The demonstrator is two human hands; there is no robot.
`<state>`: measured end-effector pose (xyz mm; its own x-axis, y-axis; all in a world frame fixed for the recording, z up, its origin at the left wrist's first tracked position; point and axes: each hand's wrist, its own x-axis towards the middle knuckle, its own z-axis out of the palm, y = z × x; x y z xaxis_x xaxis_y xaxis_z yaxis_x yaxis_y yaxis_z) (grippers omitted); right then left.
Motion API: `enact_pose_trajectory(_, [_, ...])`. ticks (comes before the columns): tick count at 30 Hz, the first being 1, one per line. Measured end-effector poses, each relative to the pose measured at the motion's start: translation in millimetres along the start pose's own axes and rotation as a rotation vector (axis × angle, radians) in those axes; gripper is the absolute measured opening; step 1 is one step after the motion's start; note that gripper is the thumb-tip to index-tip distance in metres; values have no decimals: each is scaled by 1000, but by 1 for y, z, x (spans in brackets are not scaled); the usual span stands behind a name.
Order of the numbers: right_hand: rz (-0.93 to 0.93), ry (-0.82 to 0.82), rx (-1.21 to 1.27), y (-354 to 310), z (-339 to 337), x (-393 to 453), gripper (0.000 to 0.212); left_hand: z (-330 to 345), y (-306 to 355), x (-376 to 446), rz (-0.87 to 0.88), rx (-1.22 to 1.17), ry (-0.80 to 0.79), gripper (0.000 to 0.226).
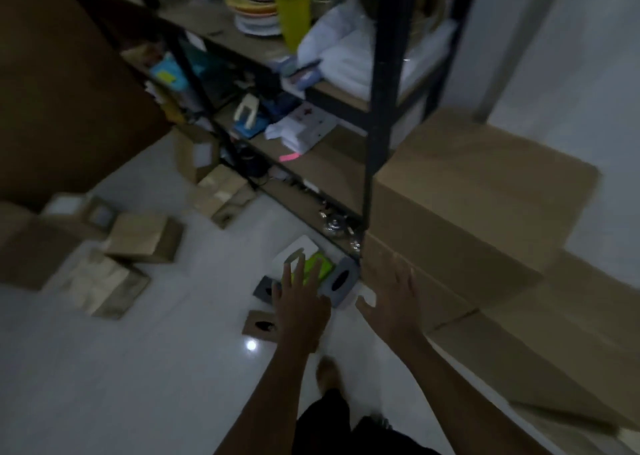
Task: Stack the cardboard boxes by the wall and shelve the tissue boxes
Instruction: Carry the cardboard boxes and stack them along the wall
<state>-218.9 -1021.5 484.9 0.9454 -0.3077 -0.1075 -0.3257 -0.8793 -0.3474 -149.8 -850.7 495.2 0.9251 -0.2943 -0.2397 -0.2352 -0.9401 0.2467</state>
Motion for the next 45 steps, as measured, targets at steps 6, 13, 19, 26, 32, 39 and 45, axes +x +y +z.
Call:
enact_pose_trajectory(6, [-202,-197,-102,-109,38,9,71,-24,-126,-35,-245,-67,62,75])
enact_pose_trajectory(13, [-329,-286,74,-279,108,47,69,-62,-302,-28,-387,-134,91,79])
enact_pose_trajectory(19, [-255,-373,305,-436,157,70,69,-100,-457,-18,-516,-260,138,79])
enact_pose_trajectory(26, [-301,-433,286,-572,207,129,68,-141,-592,26,-616,-362,201,77])
enact_pose_trajectory(32, [-342,-475,324,-696,253,219,68,-188,-700,105,-664,-412,233,77])
enact_pose_trajectory(39, [-298,-521,292,-811,290,337,66,-243,-817,218,-684,-399,145,76])
enact_pose_trajectory(45, [-268,-559,283,-902,343,429,66,-266,-930,314,-719,-515,131,73])
